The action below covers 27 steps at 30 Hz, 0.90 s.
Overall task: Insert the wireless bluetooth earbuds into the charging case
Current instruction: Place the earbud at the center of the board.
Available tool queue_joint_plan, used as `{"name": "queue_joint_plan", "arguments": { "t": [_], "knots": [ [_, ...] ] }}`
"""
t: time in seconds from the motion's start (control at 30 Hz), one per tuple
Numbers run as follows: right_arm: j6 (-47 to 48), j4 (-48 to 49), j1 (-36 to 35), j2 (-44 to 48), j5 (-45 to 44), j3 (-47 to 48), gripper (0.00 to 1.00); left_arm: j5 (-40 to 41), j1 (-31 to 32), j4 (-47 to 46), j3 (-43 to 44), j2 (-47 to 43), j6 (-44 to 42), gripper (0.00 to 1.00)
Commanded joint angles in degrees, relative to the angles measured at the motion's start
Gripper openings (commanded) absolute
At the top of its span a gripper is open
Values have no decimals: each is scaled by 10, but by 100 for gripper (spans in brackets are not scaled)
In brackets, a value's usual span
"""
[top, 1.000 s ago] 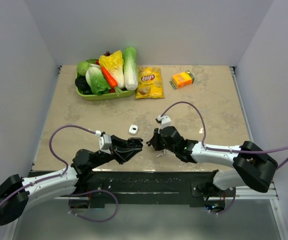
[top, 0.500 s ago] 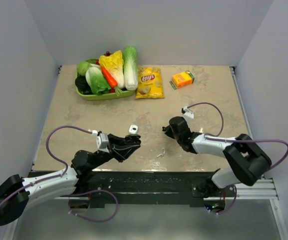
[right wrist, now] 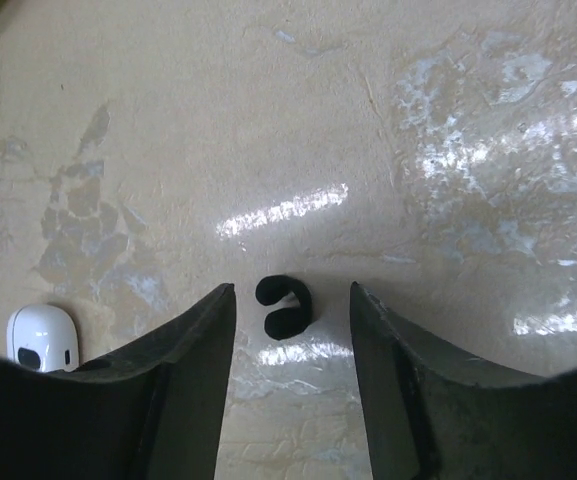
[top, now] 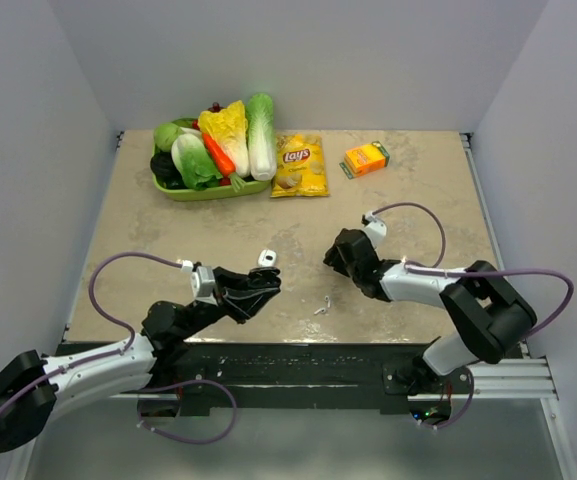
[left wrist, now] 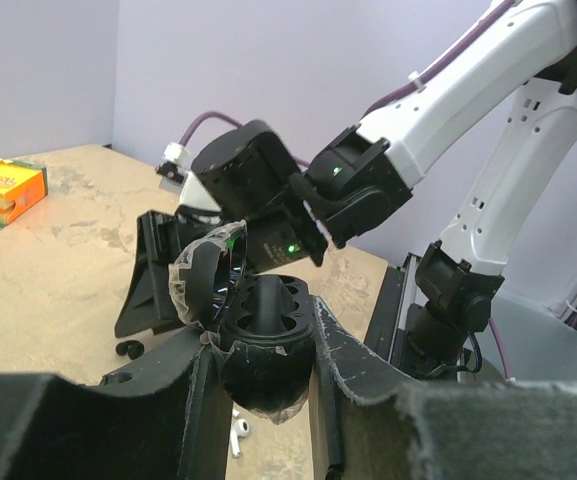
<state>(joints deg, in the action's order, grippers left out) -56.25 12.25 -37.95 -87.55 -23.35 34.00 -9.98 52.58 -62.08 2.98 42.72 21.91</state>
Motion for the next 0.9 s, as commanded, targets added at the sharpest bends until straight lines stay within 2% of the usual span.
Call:
{"name": "queue_joint_plan", "arguments": {
  "t": [0.0, 0.1, 0.13, 0.17, 0.2, 0.27, 0.53, 0.87],
  "knots": [
    [54, -43, 0, 61, -12, -6, 54, 4, 2, -39, -18, 7, -3, 0],
    [95, -47, 1, 85, -20, -25, 53, 0, 2, -49, -22, 13, -2, 0],
    [101, -45, 1, 89, -25, -32, 46, -1, 2, -52, -24, 15, 0, 0],
    [115, -37, 0, 91, -30, -45, 39, -4, 2, -59, -25, 17, 0, 0],
    [122, -31, 1, 89, -34, -49, 16, -6, 2, -62, -25, 19, 0, 0],
    [133, -24, 1, 80, -37, -49, 0, -9, 2, -63, -25, 20, 1, 0],
    [149, 7, 1, -23, 3, -9, 0, -10, 2, -47, -24, 8, 0, 0],
    [147, 33, -5, -39, 46, -5, 0, -5, 2, -46, -30, 0, 0, 0]
  ]
}}
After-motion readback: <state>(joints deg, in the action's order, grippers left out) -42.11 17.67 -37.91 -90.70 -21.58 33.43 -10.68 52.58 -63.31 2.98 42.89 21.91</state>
